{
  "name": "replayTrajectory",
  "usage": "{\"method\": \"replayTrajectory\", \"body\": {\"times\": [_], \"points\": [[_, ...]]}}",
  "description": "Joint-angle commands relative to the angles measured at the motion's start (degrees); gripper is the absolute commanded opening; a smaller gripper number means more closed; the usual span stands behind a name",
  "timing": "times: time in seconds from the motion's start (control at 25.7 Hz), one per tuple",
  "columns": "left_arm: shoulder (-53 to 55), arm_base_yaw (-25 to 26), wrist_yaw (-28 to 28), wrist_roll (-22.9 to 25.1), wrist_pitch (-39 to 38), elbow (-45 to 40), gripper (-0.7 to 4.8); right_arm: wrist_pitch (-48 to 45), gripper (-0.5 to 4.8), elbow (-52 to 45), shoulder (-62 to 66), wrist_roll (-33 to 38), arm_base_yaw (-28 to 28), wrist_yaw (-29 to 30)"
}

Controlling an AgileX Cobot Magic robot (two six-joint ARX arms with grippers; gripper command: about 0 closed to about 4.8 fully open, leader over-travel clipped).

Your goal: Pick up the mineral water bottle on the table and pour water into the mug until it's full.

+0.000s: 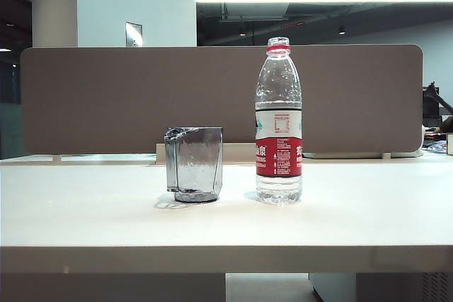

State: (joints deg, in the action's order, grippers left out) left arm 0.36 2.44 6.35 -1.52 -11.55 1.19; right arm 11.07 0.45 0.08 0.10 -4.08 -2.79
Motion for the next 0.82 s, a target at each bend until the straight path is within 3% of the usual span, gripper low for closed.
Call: {"method": "replayTrajectory", "body": {"times": [0.04, 0.54, 0.78, 0.82], "points": [[0.0, -0.1, -0.1, 0.2, 0.1, -0.1, -0.03, -0.8, -0.05, -0.4, -0.1, 0.1, 0.0, 0.0], [4.8, -1.9, -0.2, 0.2, -1.8, 2.6, -0.02, -0.8, -0.05, -0.4, -0.1, 0.1, 0.0, 0.0], [27.7, -20.6, -0.1, 0.2, -11.2, 21.1, -0.02, -0.8, -0.05, -0.4, -0.1, 0.1, 0.0, 0.0], [29.4, -21.7, 0.0, 0.2, -11.1, 22.7, -0.03, -0.8, -0.05, -0.4, -0.1, 0.1, 0.0, 0.0]]}}
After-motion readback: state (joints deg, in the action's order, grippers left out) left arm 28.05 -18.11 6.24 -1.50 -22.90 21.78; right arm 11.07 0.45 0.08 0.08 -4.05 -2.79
